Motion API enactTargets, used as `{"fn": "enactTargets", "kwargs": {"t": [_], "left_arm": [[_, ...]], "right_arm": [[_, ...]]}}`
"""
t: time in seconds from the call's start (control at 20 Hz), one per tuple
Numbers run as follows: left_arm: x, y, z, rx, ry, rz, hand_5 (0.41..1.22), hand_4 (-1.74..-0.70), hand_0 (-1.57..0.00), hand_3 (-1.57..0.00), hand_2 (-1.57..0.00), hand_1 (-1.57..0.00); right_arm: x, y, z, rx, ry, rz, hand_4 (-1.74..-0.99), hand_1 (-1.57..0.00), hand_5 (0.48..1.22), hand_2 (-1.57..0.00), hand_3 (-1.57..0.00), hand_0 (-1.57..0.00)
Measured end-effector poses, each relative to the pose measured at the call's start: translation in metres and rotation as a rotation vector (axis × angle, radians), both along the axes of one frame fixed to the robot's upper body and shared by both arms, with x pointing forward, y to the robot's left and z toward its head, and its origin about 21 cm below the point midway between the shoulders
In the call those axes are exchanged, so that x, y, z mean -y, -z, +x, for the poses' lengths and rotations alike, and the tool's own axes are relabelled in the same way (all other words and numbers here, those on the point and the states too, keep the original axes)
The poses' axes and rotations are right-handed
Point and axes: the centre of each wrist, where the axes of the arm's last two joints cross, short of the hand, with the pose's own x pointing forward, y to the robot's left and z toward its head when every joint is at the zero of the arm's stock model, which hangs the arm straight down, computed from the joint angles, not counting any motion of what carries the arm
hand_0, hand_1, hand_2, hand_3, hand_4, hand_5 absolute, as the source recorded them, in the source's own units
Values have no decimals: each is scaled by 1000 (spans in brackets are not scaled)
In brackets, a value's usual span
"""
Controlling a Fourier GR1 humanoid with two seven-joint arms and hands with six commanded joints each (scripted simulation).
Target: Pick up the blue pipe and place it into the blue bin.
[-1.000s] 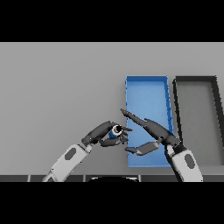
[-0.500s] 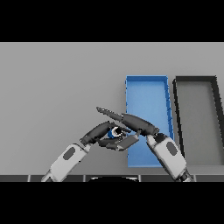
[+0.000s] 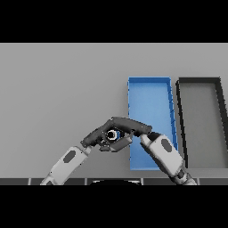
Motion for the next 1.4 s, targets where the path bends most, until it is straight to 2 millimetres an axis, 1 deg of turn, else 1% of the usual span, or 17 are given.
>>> {"fn": "enactTargets", "kwargs": {"t": [0.05,0.15,0.25,0.35,0.4,0.45,0.5,0.6,0.65,0.7,0.75,0.9,0.95,1.0,1.05,1.2,1.4], "left_arm": [[5,0,0,-21,1,-43,1221,-1673,-1311,-1247,-1186,-1287],[7,-3,-1,-29,0,-89,1221,-1697,-1404,-1364,-1310,-1390],[8,-2,0,-30,-1,-95,1221,-1713,-1464,-1438,-1372,-1455],[5,-2,1,-48,-12,-80,1221,-1723,-1503,-1486,-1401,-1497],[5,-4,0,-35,-10,-97,1221,-1727,-1516,-1503,-1388,-1512],[4,-2,-2,-45,-7,-109,1221,-1648,-1435,-1333,-1221,-1354],[2,-2,-1,-12,-8,-105,1221,-1535,-1157,-1066,-977,-1083],[-5,-2,3,66,32,-44,1221,-1307,-740,-682,-625,-693],[-6,-3,5,83,63,-1,1221,-1216,-592,-546,-500,-554],[-6,-2,4,86,70,37,1187,-1143,-473,-436,-399,-443],[-8,-2,5,113,82,44,1113,-1088,-378,-349,-319,-354],[-12,3,8,90,45,108,849,-968,-193,-178,-163,-181],[-12,-1,5,90,45,116,785,-942,-154,-142,-130,-145],[-12,2,6,82,28,132,735,-915,-123,-114,-104,-115],[-13,4,6,85,27,139,697,-898,-98,-91,-83,-92],[-10,1,10,72,20,141,617,-887,-50,-46,-42,-47],[-7,3,8,16,11,138,569,-897,-20,-18,-17,-19]], "right_arm": [[-2,0,1,-23,-4,14,-1469,-1342,905,-1353,-1257,-1347],[-4,3,2,-14,0,62,-1441,-1425,1019,-1431,-1370,-1428],[-4,2,0,78,1,34,-1457,-1477,1092,-1482,-1442,-1479],[0,3,1,96,-1,25,-1470,-1511,1138,-1514,-1489,-1512],[-5,2,-1,96,-7,42,-1475,-1523,1155,-1525,-1505,-1524],[-4,3,-2,81,-1,46,-1480,-1533,1168,-1534,-1518,-1533],[-4,3,-2,75,6,67,-1483,-1540,1179,-1542,-1529,-1541],[-1,2,-2,53,9,68,-1488,-1551,1194,-1552,-1544,-1552],[-4,3,-3,53,11,54,-1490,-1555,1199,-1556,-1549,-1556],[-5,1,1,40,29,16,-1491,-1558,1204,-1559,-1554,-1559],[-5,-1,-1,44,18,15,-1492,-1561,1207,-1561,-1557,-1561],[-3,-1,-5,68,-19,101,-1495,-1566,1214,-1566,-1564,-1566],[-4,-2,-5,70,-19,112,-1496,-1567,1215,-1567,-1565,-1567],[-8,-4,-5,72,-12,91,-1496,-1568,1216,-1568,-1566,-1568],[-2,-1,-4,82,-8,93,-1496,-1568,1217,-1568,-1567,-1568],[-6,-1,-8,91,-11,94,-1491,-1570,1219,-1570,-1569,-1570],[-6,-3,-2,70,-15,102,-1488,-1570,1220,-1570,-1570,-1570]]}}
